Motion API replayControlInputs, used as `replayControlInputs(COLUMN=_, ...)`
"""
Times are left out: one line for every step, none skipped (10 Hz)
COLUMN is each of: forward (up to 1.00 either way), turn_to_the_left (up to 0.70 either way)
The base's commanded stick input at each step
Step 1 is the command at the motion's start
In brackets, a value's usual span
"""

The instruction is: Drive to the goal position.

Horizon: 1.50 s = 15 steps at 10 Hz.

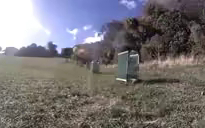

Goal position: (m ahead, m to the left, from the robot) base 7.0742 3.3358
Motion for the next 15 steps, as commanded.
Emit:
replayControlInputs(forward=0.50, turn_to_the_left=0.24)
replayControlInputs(forward=0.50, turn_to_the_left=0.44)
replayControlInputs(forward=0.50, turn_to_the_left=0.29)
replayControlInputs(forward=0.50, turn_to_the_left=0.11)
replayControlInputs(forward=0.50, turn_to_the_left=0.00)
replayControlInputs(forward=0.50, turn_to_the_left=0.00)
replayControlInputs(forward=0.50, turn_to_the_left=0.00)
replayControlInputs(forward=0.50, turn_to_the_left=0.00)
replayControlInputs(forward=0.50, turn_to_the_left=0.00)
replayControlInputs(forward=0.50, turn_to_the_left=0.00)
replayControlInputs(forward=0.50, turn_to_the_left=0.00)
replayControlInputs(forward=0.50, turn_to_the_left=0.00)
replayControlInputs(forward=0.50, turn_to_the_left=0.00)
replayControlInputs(forward=0.50, turn_to_the_left=0.00)
replayControlInputs(forward=0.50, turn_to_the_left=0.00)
